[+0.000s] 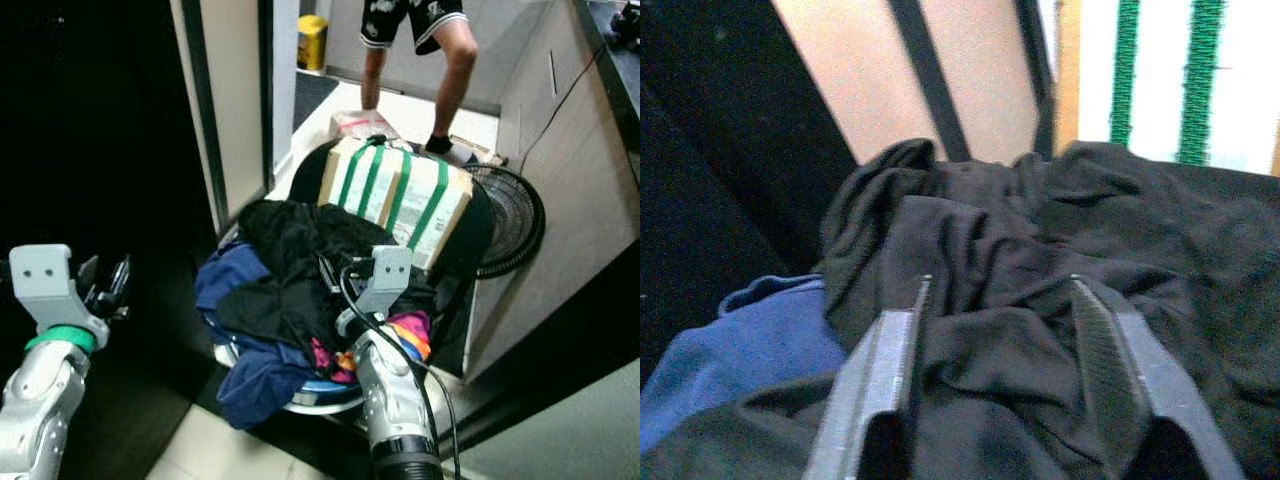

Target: Clothes washing

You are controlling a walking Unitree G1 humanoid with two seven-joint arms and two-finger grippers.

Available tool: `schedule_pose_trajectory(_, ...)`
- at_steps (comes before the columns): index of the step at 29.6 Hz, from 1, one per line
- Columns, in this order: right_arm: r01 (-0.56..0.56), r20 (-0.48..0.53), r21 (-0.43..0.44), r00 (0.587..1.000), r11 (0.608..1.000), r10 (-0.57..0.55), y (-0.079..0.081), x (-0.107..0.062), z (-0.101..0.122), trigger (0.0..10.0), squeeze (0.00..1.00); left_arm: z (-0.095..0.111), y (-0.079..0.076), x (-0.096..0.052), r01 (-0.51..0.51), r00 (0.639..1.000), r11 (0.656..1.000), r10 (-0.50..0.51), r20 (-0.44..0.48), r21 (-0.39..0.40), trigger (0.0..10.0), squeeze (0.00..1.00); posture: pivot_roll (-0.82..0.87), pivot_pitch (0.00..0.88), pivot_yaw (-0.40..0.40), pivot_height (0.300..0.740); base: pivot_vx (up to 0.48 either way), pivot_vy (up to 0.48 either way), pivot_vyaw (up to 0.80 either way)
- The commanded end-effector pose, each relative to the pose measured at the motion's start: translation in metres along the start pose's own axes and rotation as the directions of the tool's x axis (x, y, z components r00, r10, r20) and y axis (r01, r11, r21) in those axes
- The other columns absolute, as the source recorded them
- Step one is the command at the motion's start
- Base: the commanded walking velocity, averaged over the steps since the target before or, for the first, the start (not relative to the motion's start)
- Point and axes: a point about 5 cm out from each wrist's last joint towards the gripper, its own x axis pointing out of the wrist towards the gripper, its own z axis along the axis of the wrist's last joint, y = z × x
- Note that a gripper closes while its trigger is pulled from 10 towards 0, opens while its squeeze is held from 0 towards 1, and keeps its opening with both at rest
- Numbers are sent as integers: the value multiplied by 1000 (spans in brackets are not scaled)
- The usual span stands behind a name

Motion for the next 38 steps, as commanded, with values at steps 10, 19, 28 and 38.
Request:
schedule_pose_trajectory(10,123,-376,-145,911,982,-170,-28,-24,-57,10000,1000,-4,-3,-4,34,999,999,-34,-26,0,10000,0,130,40,50,740,0,0,0)
schedule_pose_trajectory(19,72,-395,-75,914,995,-96,-17,-22,-66,10000,1000,-3,-4,-4,47,998,999,-47,-30,-3,10000,0,130,47,54,740,0,0,0)
schedule_pose_trajectory(28,-101,-535,-82,844,991,41,1,-29,-86,10000,0,-3,-6,-4,56,998,998,-57,-31,-4,10000,0,130,47,54,740,0,0,0)
schedule_pose_trajectory(38,-135,-512,-66,855,989,82,9,-23,-85,0,0,-3,-8,-4,65,997,998,-66,-32,-4,10000,0,130,47,54,740,0,0,0)
